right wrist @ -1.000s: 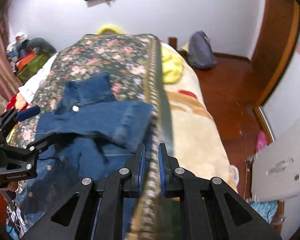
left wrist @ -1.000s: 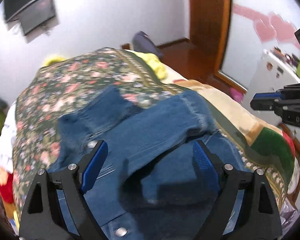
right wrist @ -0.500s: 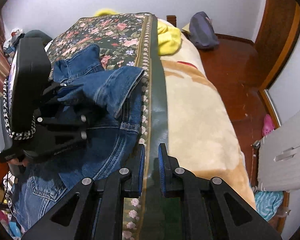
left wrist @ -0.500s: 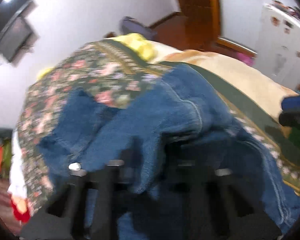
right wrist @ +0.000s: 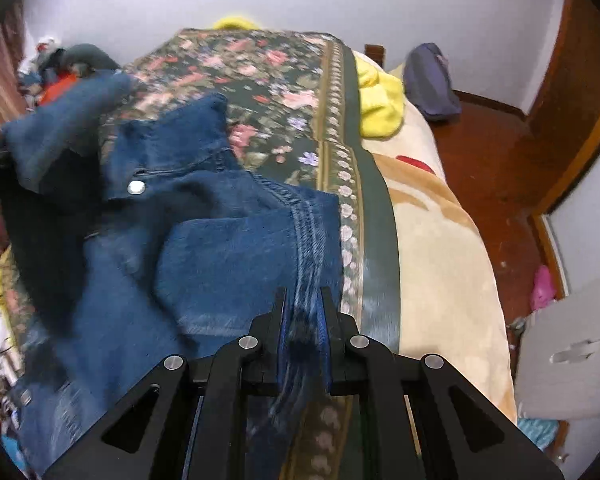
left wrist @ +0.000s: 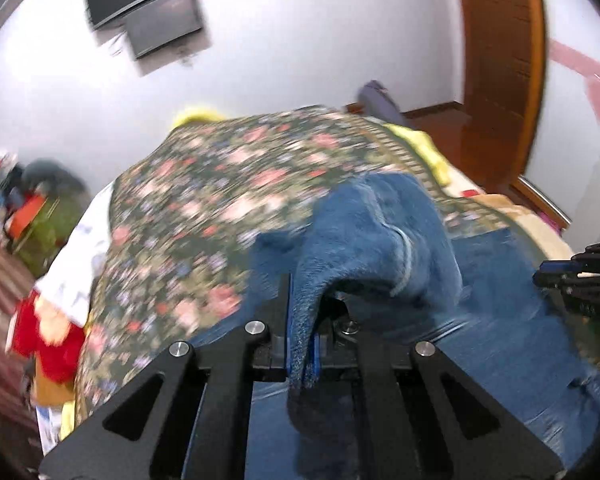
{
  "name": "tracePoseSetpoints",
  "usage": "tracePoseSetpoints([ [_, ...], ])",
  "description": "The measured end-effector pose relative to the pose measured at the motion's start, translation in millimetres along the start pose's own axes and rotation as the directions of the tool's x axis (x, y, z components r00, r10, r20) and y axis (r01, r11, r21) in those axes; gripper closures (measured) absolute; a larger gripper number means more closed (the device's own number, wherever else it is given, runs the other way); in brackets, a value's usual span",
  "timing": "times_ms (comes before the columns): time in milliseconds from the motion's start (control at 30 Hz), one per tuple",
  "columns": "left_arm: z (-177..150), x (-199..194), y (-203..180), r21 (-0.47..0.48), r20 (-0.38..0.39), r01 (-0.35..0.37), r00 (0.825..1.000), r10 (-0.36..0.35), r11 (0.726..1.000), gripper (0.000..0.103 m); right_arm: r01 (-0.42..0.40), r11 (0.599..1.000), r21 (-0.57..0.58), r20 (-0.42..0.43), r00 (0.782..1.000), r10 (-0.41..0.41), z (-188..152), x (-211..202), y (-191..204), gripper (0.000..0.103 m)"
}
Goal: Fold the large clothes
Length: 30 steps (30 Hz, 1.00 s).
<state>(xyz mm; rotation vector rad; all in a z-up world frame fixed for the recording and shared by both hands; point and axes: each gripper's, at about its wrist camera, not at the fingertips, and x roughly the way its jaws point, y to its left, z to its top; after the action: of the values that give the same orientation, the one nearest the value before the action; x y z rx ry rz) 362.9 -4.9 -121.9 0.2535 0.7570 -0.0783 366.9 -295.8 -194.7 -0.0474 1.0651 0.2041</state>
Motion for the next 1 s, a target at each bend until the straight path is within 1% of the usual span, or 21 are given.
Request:
tracePoseSetpoints([
  [100, -28.4, 8.0, 34.2, -0.059, -0.052, -0.037, 0.998, 0.034, 0.998, 0.095, 0.010, 1.000, 0.022, -0.067, 0.998, -0.008, 1.5, 29.1, -2.6, 0.093],
  [167, -50.3, 18.9, 53.3, -0.104, -0.107, -0.051, 0.993, 0.040, 0.993, 0.095, 0.014, 1.000, 0.014, -0.084, 0.996, -0.013, 0.6, 39.0, -3.6, 0.093],
  [233, -79.7, 39.7, 71.8, -0.157, -0.187, -0.043, 0.982, 0.013, 0.987, 0.095, 0.030, 1.000, 0.004, -0.080, 0.996, -0.030, -0.1, 37.3, -2.8, 0.093],
  [267, -89.6, 43.7, 74.8, -0.171, -0.205, -0.035, 0.979, -0.001, 0.985, 0.095, 0.039, 0.999, 0.003, -0.083, 0.996, -0.039, -0.6, 36.7, -2.3, 0.091],
  [333, -117.4, 58.1, 79.8, -0.216, -0.255, 0.004, 0.965, -0.060, 0.976, 0.093, 0.067, 0.998, -0.007, -0.086, 0.994, -0.067, -1.5, 36.2, 0.5, 0.086],
  [367, -124.7, 62.2, 78.3, -0.225, -0.266, 0.011, 0.961, -0.072, 0.974, 0.093, 0.088, 0.996, -0.017, -0.087, 0.992, -0.089, -2.6, 35.2, 3.0, 0.081],
  [400, -136.4, 66.0, 76.6, -0.238, -0.281, 0.019, 0.956, -0.088, 0.971, 0.092, 0.111, 0.993, -0.029, -0.087, 0.990, -0.113, -2.6, 35.3, 5.2, 0.067],
  [433, -144.4, 65.2, 74.3, -0.244, -0.287, 0.021, 0.954, -0.093, 0.970, 0.089, 0.152, 0.987, -0.046, -0.083, 0.984, -0.155, -3.5, 34.6, 7.8, 0.056],
  [467, -152.4, 63.3, 72.8, -0.252, -0.273, 0.015, 0.958, -0.086, 0.968, 0.088, 0.228, 0.971, -0.069, -0.064, 0.970, -0.233, -5.0, 33.1, 10.4, 0.031],
  [500, -155.0, 60.8, 73.7, -0.259, -0.258, 0.012, 0.963, -0.081, 0.966, 0.086, 0.279, 0.957, -0.080, -0.046, 0.958, -0.283, -5.4, 32.2, 11.1, 0.016],
  [533, -156.7, 59.0, 75.6, -0.269, -0.250, 0.016, 0.964, -0.086, 0.963, 0.084, 0.310, 0.947, -0.080, -0.033, 0.949, -0.313, -6.7, 31.5, 9.5, 0.013],
  [567, -158.1, 56.2, 79.3, -0.286, -0.251, 0.025, 0.963, -0.101, 0.958, 0.082, 0.303, 0.951, -0.065, -0.035, 0.951, -0.306, -7.3, 31.3, 5.8, 0.013],
  [600, -158.1, 54.8, 81.4, -0.298, -0.253, 0.037, 0.960, -0.116, 0.954, 0.078, 0.273, 0.961, -0.036, -0.052, 0.960, -0.275, -8.1, 31.7, -0.2, 0.013],
  [667, -159.3, 52.6, 89.7, -0.324, -0.260, 0.068, 0.953, -0.157, 0.944, 0.069, 0.227, 0.974, 0.028, -0.074, 0.972, -0.224, -8.1, 31.5, -11.9, 0.013],
  [733, -158.7, 48.6, 101.6, -0.348, -0.266, 0.096, 0.944, -0.197, 0.933, 0.051, 0.181, 0.979, 0.094, -0.092, 0.981, -0.172, -7.6, 31.2, -22.3, 0.013],
  [800, -162.3, 43.9, 116.0, -0.383, -0.260, 0.103, 0.942, -0.214, 0.918, 0.048, 0.150, 0.979, 0.139, -0.095, 0.986, -0.138, -8.8, 29.9, -27.8, 0.013],
  [867, -164.9, 42.0, 129.6, -0.431, -0.251, 0.117, 0.937, -0.243, 0.895, 0.047, 0.115, 0.978, 0.172, -0.093, 0.991, -0.100, -9.8, 28.2, -31.4, 0.013],
  [933, -167.4, 39.8, 143.1, -0.474, -0.245, 0.105, 0.938, -0.246, 0.874, 0.046, 0.086, 0.977, 0.193, -0.091, 0.993, -0.070, -12.0, 25.9, -32.5, 0.013],
  [1000, -168.6, 41.7, 153.2, -0.499, -0.240, 0.098, 0.939, -0.246, 0.861, 0.046, 0.054, 0.976, 0.209, -0.086, 0.996, -0.037, -13.2, 23.2, -30.8, 0.013],
])
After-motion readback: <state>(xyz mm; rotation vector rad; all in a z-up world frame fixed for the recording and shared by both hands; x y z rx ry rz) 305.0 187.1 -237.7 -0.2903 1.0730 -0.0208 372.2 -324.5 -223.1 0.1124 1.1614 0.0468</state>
